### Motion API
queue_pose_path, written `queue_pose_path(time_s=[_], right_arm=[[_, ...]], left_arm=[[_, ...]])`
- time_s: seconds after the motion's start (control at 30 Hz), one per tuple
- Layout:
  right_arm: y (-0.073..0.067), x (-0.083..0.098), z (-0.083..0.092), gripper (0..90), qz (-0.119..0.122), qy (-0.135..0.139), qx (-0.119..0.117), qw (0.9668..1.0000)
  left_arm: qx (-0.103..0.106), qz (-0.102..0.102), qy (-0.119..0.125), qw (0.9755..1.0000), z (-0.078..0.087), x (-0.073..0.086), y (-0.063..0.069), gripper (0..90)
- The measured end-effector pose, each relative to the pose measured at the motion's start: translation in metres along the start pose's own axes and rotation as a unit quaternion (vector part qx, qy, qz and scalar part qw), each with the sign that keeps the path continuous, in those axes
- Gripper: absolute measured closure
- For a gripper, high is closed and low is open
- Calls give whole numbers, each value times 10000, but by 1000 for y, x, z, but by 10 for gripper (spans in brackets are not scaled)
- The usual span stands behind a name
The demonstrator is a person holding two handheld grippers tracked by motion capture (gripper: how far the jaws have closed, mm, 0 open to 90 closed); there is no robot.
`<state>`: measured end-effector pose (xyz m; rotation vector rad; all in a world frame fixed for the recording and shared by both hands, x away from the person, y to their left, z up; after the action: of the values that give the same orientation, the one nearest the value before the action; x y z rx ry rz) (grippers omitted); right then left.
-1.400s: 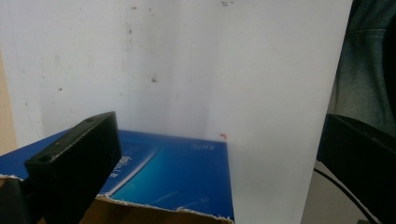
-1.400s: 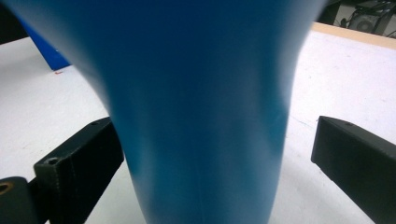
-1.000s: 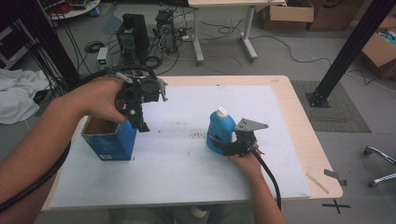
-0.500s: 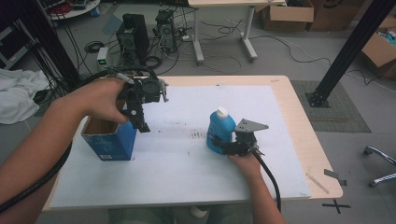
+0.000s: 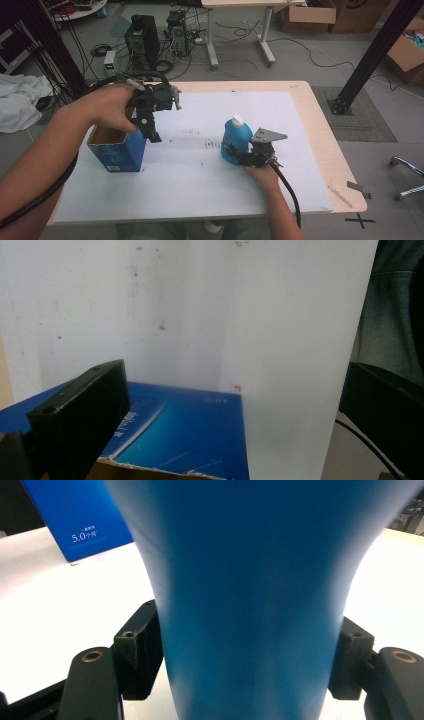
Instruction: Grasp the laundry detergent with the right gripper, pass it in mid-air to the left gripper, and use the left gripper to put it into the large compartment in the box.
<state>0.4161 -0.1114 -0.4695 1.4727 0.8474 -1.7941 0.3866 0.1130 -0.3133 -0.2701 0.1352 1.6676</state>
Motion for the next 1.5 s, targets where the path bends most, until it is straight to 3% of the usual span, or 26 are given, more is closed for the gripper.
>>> queue_pose_path(time_s=[0.73, 1.1, 1.27, 1.37, 1.5], right_arm=[[1, 1, -1, 411, 62, 51, 74, 9999], [-1, -1, 0, 446, 238, 22, 111, 9997], [-12, -19, 6, 452, 97, 241, -319, 9992], [-24, -32, 9, 454, 304, 146, -639, 9974], [-44, -44, 11, 454, 630, -98, -1146, 9914]], left_arm=[[-38, 27, 10, 10000, 2, 2, -1, 4], [-22, -8, 0, 10000, 0, 0, 1, 4], [-3, -55, -38, 10000, 1, -2, 2, 5], [5, -77, -47, 10000, 1, -5, 3, 5], [37, -136, -45, 9999, 1, -11, 6, 5]])
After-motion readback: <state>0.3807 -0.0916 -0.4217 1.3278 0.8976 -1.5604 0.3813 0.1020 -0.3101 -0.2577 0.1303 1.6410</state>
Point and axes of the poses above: each handheld gripper's, and its own axes: z roughly backward along the jaws, x roughly out of its underside, y roughly to its right, the point moved 10 cm from there along -z, roughly forward along the jaws, and after that the axes turned 12 degrees about y, right-handed, at the moved point
